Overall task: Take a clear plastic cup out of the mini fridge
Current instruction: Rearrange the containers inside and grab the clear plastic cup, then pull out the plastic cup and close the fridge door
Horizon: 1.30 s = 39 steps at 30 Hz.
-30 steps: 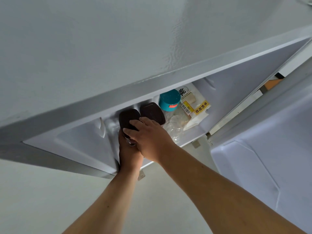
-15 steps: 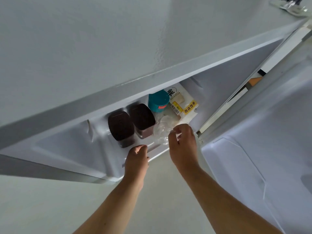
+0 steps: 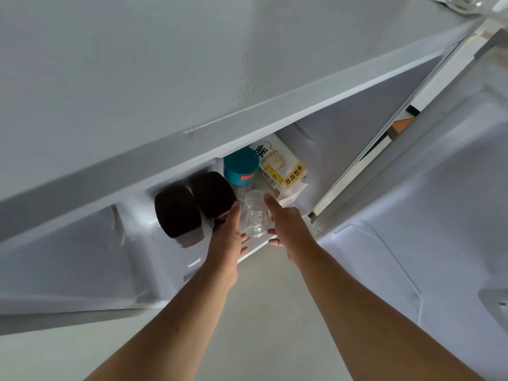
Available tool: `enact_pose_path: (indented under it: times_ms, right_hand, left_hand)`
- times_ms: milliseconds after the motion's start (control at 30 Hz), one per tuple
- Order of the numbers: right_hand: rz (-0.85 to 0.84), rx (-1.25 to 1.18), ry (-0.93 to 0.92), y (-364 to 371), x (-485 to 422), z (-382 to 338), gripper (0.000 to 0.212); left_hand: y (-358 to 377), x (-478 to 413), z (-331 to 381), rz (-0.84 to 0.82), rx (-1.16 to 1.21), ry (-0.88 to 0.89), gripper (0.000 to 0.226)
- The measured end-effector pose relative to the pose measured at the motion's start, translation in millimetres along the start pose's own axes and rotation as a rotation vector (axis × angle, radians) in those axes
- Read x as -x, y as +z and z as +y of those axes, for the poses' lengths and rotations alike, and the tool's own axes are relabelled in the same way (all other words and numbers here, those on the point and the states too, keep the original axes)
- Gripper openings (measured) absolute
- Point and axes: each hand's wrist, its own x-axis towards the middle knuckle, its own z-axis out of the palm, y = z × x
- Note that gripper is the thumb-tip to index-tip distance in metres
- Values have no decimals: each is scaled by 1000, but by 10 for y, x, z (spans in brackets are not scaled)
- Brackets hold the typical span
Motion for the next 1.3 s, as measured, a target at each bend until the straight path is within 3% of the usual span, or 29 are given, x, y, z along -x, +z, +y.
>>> enact_pose_path:
  times_ms: [133, 300, 500, 667, 767, 933, 1300]
  right_hand:
    - [25, -15, -24, 30, -64, 40, 56]
    - [26, -48, -20, 0, 3, 102, 79]
    - [6, -83, -17, -154, 534, 180, 97]
    - [5, -134, -42, -279, 1367, 494, 84]
    - [24, -145, -30, -286, 1378, 479, 80]
    - [28, -115, 17, -281, 1454, 495, 91]
    - [-30, -116, -3, 247, 2457, 901, 82]
  left_hand:
    - [21, -47, -50, 9, 4, 34, 73]
    - [-45, -40, -107, 0, -28, 45, 84]
    - [-98, 355, -129, -7, -147, 84, 71]
    - [-313, 1096, -375, -97, -235, 92, 89]
    - [-302, 1108, -349, -100, -233, 84, 85]
    - [-331, 1110, -355, -108, -280, 85, 72]
    - [-1248, 1914, -743, -83, -280, 93, 56]
